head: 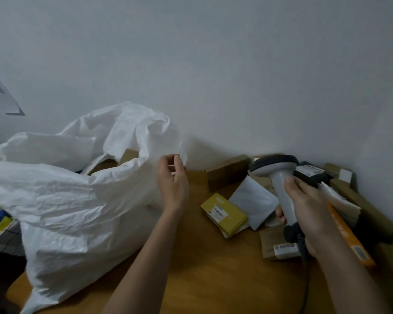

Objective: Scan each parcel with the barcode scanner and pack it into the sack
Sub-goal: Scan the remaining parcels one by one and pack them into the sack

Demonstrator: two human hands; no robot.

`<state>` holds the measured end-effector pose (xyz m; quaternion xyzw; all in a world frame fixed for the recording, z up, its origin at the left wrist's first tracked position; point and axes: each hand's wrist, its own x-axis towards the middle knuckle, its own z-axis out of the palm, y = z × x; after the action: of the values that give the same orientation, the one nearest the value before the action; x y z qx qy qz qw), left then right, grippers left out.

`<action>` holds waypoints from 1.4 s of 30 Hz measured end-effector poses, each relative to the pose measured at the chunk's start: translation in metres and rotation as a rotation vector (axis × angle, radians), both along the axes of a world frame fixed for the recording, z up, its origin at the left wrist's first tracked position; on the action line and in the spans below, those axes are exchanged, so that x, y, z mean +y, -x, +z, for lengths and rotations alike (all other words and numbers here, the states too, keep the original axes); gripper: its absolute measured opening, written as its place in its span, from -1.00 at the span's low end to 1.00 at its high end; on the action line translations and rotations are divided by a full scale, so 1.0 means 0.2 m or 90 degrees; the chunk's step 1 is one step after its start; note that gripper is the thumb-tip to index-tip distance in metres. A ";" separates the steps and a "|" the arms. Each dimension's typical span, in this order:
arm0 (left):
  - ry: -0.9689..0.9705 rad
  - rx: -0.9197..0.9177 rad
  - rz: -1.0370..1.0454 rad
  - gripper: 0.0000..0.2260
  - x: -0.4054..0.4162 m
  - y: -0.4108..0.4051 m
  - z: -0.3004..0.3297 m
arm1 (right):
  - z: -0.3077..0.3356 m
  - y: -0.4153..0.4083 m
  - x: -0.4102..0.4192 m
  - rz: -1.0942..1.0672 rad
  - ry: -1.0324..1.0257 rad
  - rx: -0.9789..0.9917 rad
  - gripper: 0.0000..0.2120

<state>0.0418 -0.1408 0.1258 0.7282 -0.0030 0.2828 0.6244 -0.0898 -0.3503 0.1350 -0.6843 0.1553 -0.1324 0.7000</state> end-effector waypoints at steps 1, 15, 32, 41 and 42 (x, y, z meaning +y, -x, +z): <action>-0.027 0.026 -0.017 -0.90 -0.03 -0.03 -0.07 | -0.03 -0.02 -0.02 -0.008 0.000 0.008 -0.73; -0.021 0.796 -0.159 -0.62 -0.40 -0.35 -1.07 | -0.45 -0.40 -0.33 -0.031 -0.013 0.140 -0.71; 0.240 0.944 -0.130 -0.55 -0.50 -0.42 -1.43 | -0.68 -0.54 -0.44 -0.042 -0.036 0.218 -0.73; 0.405 0.965 -0.267 -0.80 -0.38 -0.17 -1.21 | -0.57 -0.44 -0.32 -0.088 -0.025 0.158 -0.74; 0.422 0.948 -0.297 -0.80 -0.37 -0.14 -1.16 | -0.57 -0.42 -0.30 -0.116 -0.014 0.154 -0.74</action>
<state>0.0700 -0.2151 -0.1068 0.4841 0.3416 -0.4205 0.6871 -0.0054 -0.4100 0.0218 -0.6707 0.3015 -0.1101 0.6687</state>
